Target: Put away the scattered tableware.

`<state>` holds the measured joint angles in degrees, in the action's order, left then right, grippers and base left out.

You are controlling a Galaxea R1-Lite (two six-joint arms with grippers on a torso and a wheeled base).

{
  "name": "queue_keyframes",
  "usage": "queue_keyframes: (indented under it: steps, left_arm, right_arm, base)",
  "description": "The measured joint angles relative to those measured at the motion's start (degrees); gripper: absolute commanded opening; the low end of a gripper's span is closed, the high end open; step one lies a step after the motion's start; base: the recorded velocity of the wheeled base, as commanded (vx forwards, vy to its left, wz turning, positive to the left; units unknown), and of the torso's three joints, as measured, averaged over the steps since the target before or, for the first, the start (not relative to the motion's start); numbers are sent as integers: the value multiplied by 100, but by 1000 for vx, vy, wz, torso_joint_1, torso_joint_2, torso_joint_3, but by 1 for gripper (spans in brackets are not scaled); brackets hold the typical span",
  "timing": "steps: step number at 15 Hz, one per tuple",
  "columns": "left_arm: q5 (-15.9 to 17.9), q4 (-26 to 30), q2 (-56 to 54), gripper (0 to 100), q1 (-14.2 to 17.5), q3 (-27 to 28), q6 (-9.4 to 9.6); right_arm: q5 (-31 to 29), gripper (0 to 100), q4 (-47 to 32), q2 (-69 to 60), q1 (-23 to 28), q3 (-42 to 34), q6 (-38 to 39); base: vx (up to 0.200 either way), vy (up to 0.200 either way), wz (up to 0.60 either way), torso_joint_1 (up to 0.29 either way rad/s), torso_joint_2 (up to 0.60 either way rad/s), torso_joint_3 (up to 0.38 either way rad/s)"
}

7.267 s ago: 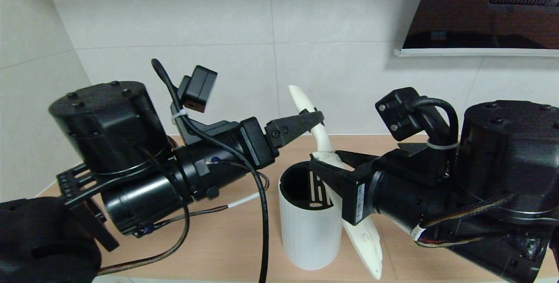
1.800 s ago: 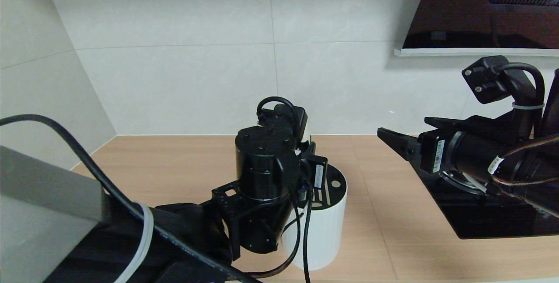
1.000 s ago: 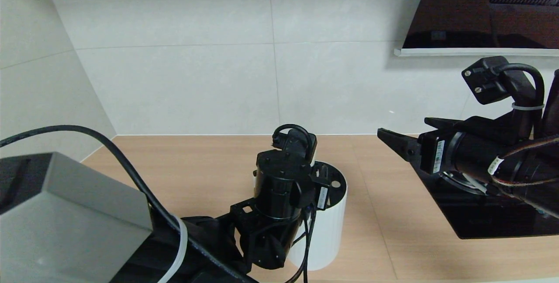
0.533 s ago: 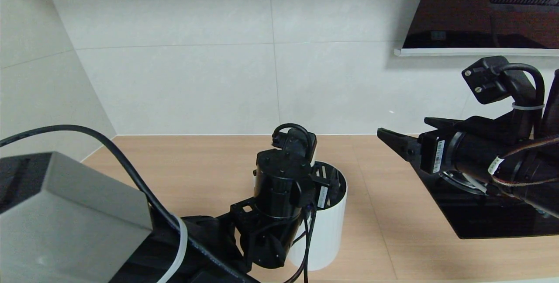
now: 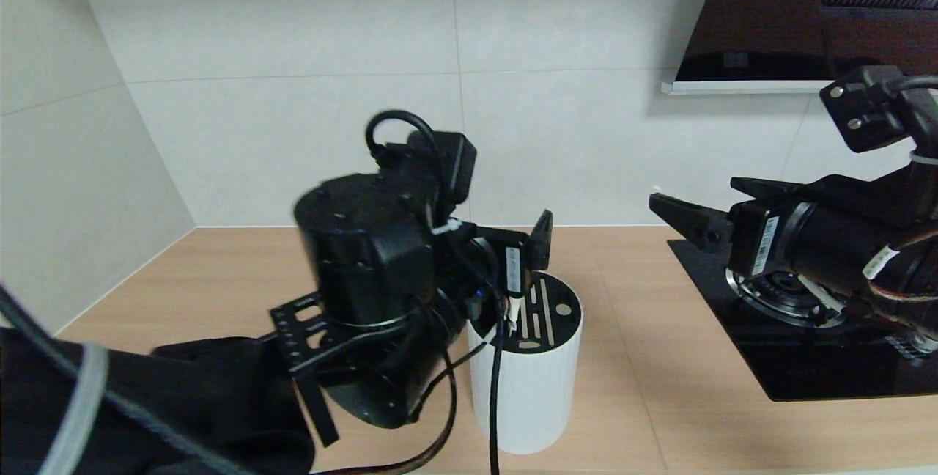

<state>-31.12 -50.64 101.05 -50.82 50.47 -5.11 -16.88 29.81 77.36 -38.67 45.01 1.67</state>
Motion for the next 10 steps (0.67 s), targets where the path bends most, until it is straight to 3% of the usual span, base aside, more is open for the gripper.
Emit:
queue_keyframes:
  steps: [4,10]
  left_arm:
    - [269,540,-1621,100,389,-144,161]
    - [502,2341,-4543,100,1604,-1254,402]
  right_arm:
    - [30,100,-26,-834,332,-127,-154]
    - [362,100,-846,-3274,1397,-1097,-180]
  base:
    - [0,0,0,0,0,0]
    - [0,0,0,0,0,0]
